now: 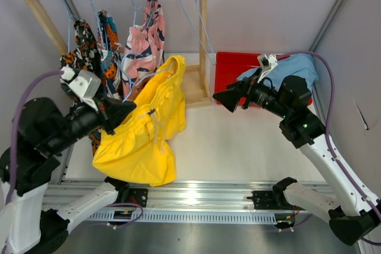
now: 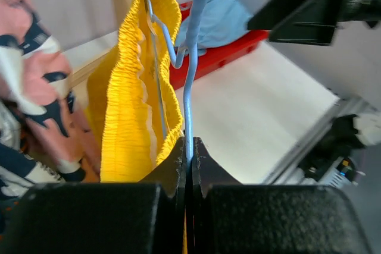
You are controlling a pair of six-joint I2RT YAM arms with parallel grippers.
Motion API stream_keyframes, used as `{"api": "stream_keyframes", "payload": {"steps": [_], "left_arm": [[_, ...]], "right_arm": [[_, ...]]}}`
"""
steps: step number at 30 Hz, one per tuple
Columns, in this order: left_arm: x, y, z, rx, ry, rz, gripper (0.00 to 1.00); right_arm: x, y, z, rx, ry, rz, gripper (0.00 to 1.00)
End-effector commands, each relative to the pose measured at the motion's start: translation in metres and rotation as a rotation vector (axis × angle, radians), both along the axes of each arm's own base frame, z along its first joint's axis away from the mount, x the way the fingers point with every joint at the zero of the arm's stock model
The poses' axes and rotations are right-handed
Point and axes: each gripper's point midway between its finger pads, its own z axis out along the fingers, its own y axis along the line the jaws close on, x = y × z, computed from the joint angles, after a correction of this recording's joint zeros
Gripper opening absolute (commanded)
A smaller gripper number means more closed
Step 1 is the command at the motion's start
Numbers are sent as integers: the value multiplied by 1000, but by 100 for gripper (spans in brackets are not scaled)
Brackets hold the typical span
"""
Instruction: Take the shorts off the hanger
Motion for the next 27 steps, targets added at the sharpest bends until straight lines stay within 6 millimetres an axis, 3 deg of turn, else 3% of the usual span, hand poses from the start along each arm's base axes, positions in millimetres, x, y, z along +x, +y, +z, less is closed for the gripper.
{"api": "stream_keyframes", "payload": {"steps": [1,6,13,18,22,27], "left_arm": [[-41,-17,43,-125,-87,-193,0],[-69,-26,57,-195,-97,-326,0],[-93,-26,76,-259,-123,-408,0],[-102,-22,84,-279,-141,-425,0],[-112,-19,91,-291,-158,-448,0],[-117,-18,93,-298,-159,-468,0]], "right_arm": [[-33,13,42,65,-125,146,99],[-40,23,52,63,-138,166,99],[-40,40,57,59,-172,155,99],[-34,53,50,45,-174,157,99],[-25,50,38,-9,-171,100,100],[-19,29,29,-44,-204,-3,99]]}}
